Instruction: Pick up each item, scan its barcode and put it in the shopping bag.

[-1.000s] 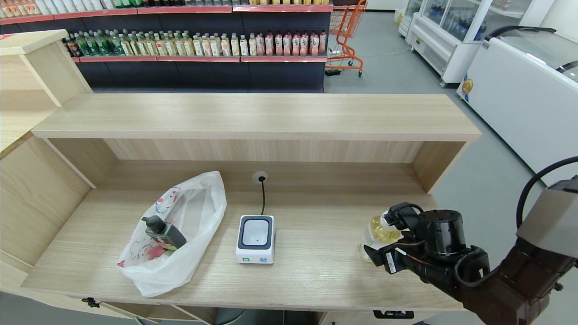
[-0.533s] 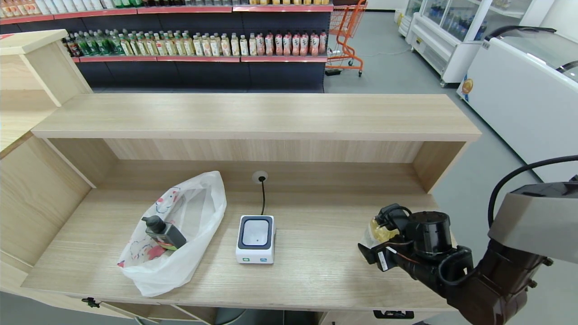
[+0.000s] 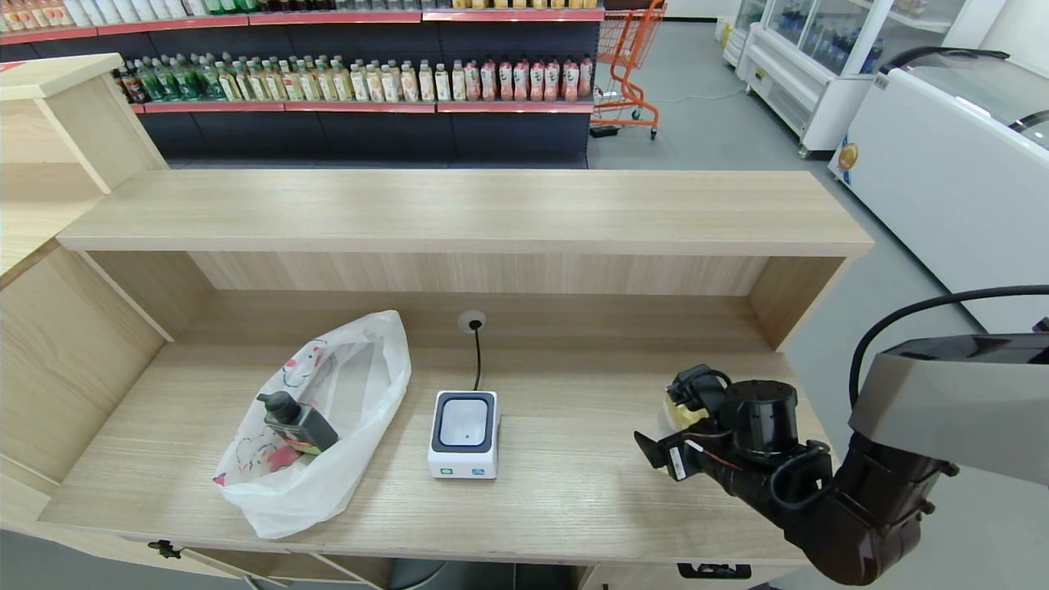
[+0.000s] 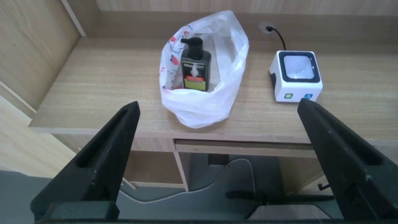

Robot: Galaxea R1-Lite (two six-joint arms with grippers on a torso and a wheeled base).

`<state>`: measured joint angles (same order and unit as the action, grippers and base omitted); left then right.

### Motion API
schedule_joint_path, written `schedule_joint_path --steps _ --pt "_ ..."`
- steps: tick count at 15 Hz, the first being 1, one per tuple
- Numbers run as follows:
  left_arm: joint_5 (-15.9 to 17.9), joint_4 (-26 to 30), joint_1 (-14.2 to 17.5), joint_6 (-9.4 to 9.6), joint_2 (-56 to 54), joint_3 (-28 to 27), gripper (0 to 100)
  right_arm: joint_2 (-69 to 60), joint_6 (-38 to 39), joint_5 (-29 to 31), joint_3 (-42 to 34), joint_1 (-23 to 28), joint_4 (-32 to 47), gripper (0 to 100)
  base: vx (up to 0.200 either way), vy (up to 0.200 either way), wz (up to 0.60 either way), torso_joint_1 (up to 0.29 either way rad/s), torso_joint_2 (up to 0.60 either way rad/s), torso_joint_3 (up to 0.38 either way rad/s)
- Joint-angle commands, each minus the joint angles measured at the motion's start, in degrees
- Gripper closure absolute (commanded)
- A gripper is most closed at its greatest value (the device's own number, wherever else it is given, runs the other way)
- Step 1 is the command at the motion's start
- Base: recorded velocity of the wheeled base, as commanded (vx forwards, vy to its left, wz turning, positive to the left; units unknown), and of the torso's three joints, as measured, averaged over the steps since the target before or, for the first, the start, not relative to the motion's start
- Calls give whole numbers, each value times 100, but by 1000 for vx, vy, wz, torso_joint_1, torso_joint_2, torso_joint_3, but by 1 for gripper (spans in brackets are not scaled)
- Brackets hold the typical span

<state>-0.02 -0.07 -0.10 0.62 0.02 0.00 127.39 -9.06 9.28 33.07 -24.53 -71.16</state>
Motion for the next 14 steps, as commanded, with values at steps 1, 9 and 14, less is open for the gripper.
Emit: schedule_joint_path --steps 1,9,14 --pt "2 -1 1 -1 6 0 0 163 9 -14 103 -8 -21 0 0 0 0 0 0 0" --pt "-6 -1 1 -1 -2 0 0 163 -43 -277 226 18 -478 100 0 0 0 0 0 0" --pt "-6 -1 1 -1 -2 0 0 137 -167 -277 -152 71 -592 100 0 0 0 0 0 0"
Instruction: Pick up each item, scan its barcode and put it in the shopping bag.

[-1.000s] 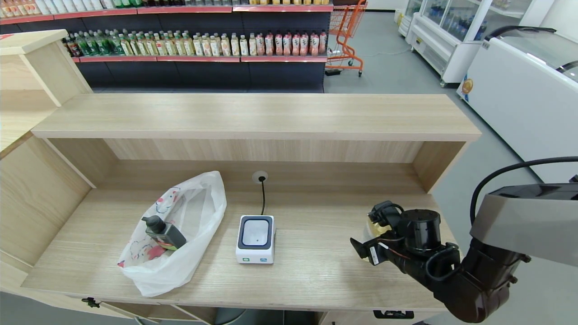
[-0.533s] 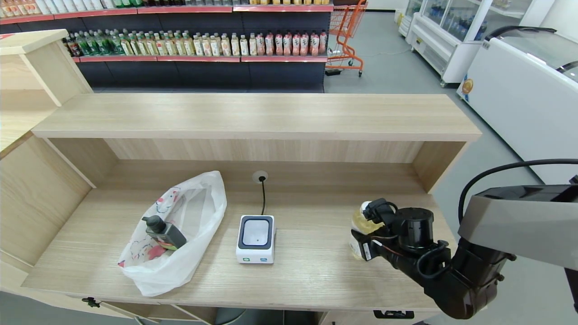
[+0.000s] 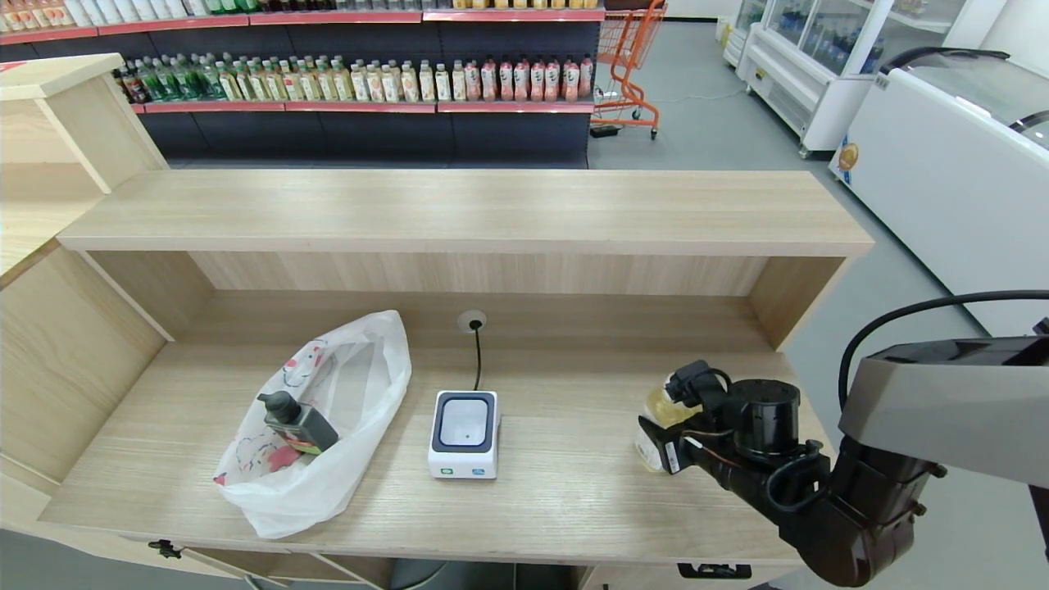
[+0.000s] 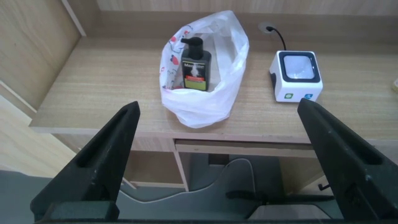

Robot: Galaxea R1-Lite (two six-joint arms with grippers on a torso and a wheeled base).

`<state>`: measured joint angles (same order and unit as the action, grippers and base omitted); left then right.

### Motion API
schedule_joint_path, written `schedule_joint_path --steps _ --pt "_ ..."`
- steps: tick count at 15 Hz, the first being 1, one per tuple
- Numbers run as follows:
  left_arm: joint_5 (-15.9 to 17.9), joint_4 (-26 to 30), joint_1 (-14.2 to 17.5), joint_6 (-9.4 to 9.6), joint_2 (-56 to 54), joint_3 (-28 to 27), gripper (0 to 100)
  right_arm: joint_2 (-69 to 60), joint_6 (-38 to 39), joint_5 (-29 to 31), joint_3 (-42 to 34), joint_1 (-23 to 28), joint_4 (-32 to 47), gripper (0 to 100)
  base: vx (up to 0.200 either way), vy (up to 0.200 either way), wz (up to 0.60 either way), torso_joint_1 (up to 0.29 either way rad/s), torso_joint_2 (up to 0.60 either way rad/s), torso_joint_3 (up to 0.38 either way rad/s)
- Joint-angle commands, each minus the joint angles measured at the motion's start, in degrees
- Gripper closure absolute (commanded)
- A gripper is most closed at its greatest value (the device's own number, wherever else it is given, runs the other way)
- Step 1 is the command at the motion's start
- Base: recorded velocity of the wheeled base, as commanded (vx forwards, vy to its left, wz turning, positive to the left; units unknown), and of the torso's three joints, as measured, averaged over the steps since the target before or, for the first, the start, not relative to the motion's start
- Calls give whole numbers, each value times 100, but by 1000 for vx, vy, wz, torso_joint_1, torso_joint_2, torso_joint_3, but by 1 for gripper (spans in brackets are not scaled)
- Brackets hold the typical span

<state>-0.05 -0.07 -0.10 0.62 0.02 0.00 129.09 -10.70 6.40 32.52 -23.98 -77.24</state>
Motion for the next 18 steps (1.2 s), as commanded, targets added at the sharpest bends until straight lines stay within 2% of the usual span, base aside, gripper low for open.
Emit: schedule_joint_path --steps 1,4,5,6,7,8,10,11,12,16,18 --pt "-4 -1 1 -1 -2 0 0 -138 60 10 -150 34 16 100 0 0 0 0 0 0" --pt "5 -1 1 -1 -2 0 0 -1061 763 -25 -115 227 385 100 0 0 0 0 0 0" --pt "5 -1 1 -1 6 0 0 -1122 772 -42 -106 262 429 100 0 0 0 0 0 0" --pt "5 -1 1 -1 -2 0 0 -1799 895 -473 87 596 1053 100 0 0 0 0 0 0" --pt "5 -1 1 -1 -2 0 0 -1799 895 -473 87 596 1053 100 0 0 0 0 0 0" --pt "-4 -1 1 -1 -2 0 0 -2740 1580 -1589 571 877 2451 100 0 0 0 0 0 0" --pt "5 -1 1 -1 -2 0 0 -3381 2178 -2679 958 904 3365 100 0 0 0 0 0 0" --pt "5 -1 1 -1 6 0 0 -3575 2248 -2925 1010 904 3637 100 0 0 0 0 0 0" --pt "5 -1 1 -1 -2 0 0 -3961 2283 -3435 1019 842 4173 100 0 0 0 0 0 0" --pt "-4 -1 1 -1 -2 0 0 -4840 2600 -4129 1001 315 5114 100 0 0 0 0 0 0" --pt "5 -1 1 -1 6 0 0 -5183 2679 -4639 984 289 5597 100 0 0 0 0 0 0"
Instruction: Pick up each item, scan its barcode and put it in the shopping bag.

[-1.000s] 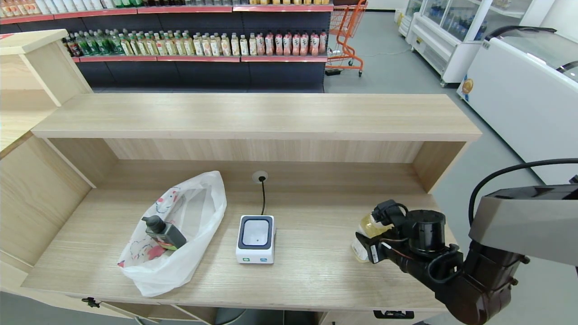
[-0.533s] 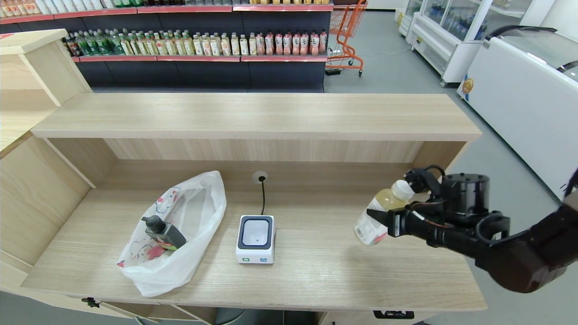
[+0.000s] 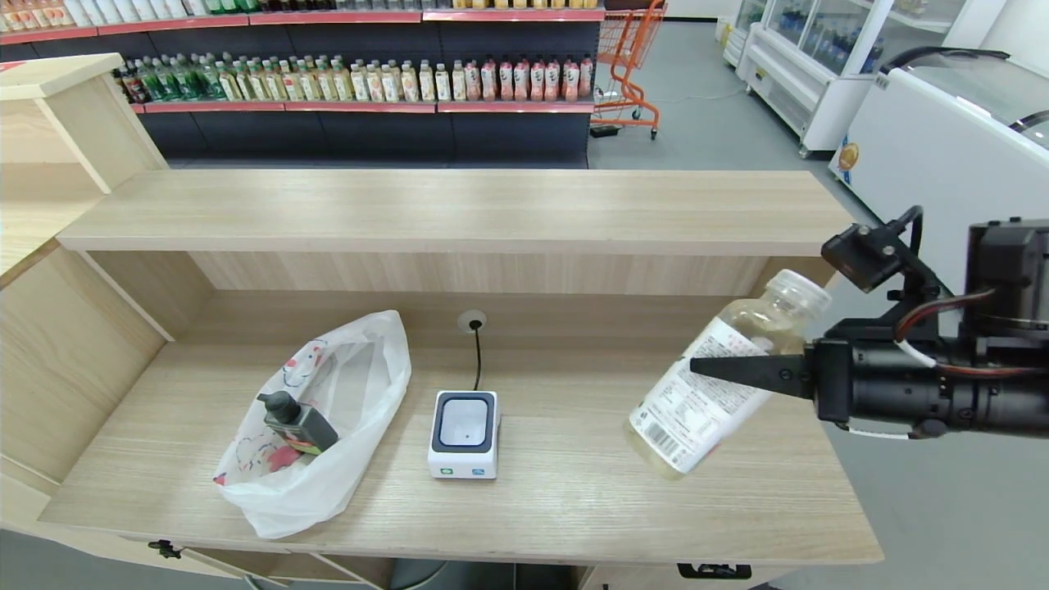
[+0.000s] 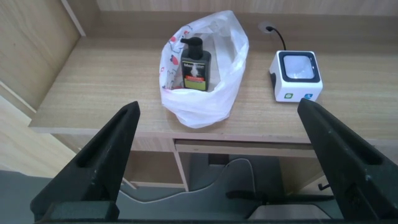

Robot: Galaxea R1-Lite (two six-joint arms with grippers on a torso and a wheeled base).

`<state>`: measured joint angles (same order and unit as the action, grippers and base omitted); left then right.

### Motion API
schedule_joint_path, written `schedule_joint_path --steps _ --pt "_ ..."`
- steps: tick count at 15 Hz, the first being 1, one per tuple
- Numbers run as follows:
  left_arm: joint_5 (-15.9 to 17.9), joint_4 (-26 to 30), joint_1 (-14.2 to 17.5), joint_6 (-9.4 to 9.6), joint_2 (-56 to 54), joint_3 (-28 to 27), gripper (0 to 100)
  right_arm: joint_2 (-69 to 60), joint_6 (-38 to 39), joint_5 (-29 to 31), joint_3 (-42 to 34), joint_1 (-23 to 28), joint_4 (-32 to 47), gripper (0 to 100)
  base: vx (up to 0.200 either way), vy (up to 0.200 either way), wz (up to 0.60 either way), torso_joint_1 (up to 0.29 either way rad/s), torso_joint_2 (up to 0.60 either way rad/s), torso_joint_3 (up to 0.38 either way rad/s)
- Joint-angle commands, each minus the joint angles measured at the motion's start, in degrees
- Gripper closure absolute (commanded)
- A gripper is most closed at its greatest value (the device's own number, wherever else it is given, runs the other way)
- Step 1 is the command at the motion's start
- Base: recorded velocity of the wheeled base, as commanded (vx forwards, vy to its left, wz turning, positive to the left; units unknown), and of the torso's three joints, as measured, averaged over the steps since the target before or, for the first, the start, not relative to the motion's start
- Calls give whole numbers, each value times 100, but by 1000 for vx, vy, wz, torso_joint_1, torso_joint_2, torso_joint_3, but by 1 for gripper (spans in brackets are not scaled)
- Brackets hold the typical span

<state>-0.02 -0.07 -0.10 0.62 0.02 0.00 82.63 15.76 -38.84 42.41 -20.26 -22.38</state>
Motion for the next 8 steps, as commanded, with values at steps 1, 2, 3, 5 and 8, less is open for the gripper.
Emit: schedule_joint_path --steps 1,2,3,5,8 --pt "-6 -1 1 -1 6 0 0 -634 32 -229 -49 -83 199 100 0 0 0 0 0 0" --pt "-6 -1 1 -1 -2 0 0 -704 32 -256 -110 -127 199 100 0 0 0 0 0 0" --pt "2 -1 1 -1 -2 0 0 -783 32 -335 -163 -206 208 100 0 0 0 0 0 0" --pt "-6 -1 1 -1 -2 0 0 -818 15 -484 -189 -242 199 100 0 0 0 0 0 0" --pt "-6 -1 1 -1 6 0 0 -906 6 -502 -207 -321 199 100 0 0 0 0 0 0"
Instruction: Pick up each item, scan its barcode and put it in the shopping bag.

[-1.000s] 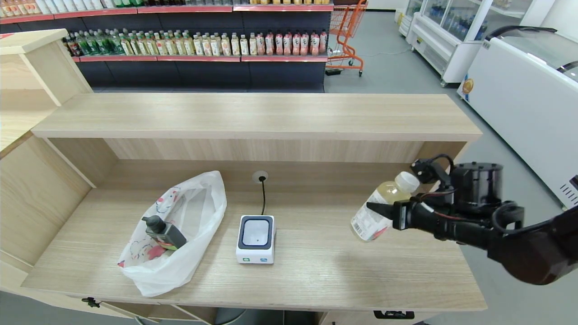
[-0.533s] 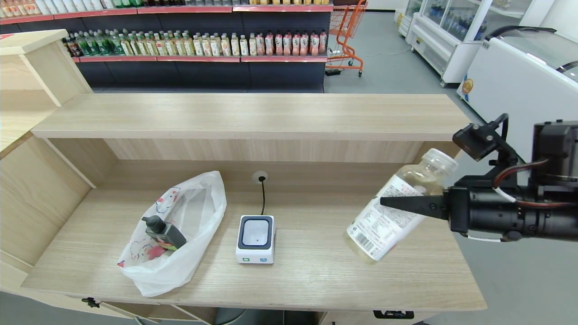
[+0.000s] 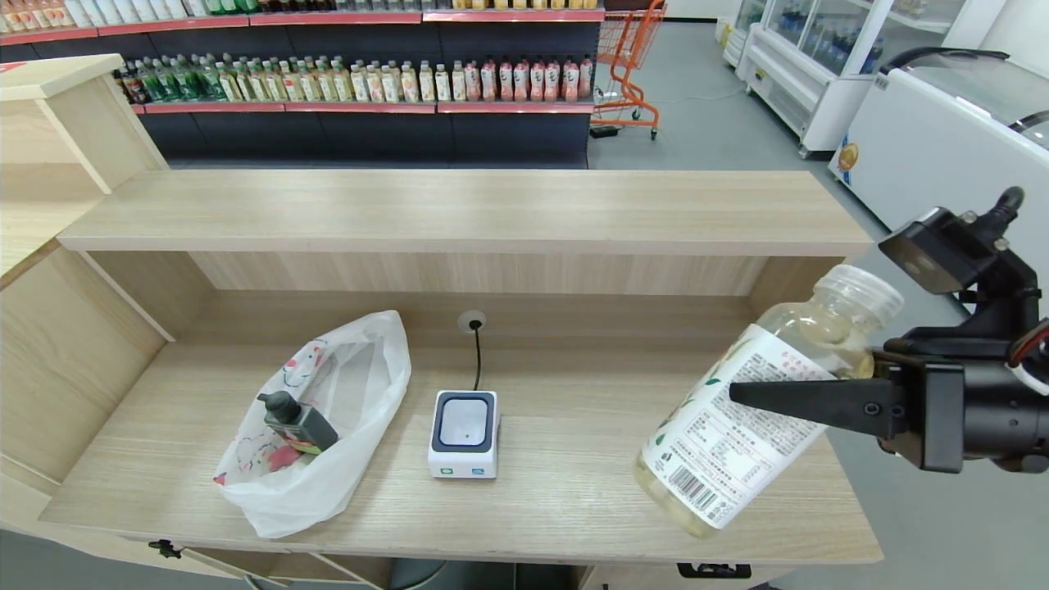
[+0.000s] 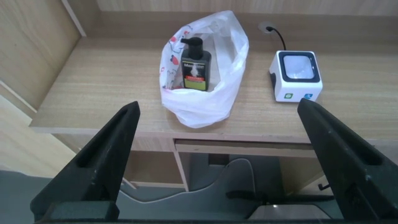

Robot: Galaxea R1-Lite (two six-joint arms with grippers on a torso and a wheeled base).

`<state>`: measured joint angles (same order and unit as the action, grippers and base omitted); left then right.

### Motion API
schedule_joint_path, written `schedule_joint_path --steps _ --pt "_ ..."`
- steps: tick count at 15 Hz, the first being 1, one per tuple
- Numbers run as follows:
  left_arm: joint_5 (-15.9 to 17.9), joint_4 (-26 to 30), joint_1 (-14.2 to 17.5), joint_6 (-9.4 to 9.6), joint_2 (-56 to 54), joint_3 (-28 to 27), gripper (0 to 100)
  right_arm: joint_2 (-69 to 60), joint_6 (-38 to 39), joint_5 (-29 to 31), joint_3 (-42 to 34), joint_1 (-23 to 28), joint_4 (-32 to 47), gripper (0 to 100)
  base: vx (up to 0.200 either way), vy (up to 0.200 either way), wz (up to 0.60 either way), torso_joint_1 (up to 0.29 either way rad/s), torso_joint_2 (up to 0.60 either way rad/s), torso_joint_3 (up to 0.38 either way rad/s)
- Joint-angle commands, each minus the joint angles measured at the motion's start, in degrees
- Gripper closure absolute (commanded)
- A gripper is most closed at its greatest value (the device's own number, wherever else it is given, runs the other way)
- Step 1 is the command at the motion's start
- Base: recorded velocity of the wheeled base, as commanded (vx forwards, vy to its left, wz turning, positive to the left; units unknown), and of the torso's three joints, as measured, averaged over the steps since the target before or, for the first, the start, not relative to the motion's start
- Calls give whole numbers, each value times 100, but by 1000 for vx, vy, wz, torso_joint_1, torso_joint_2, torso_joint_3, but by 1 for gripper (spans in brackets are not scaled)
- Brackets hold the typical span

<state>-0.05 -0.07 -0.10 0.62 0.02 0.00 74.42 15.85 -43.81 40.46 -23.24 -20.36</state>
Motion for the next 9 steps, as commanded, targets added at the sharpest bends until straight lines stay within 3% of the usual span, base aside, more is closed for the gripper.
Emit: schedule_joint_path --steps 1,9 --pt "5 -1 1 -1 6 0 0 -147 -3 -4 -47 -32 -3 100 0 0 0 0 0 0" --pt "5 -1 1 -1 6 0 0 -640 24 -189 -65 -102 928 100 0 0 0 0 0 0"
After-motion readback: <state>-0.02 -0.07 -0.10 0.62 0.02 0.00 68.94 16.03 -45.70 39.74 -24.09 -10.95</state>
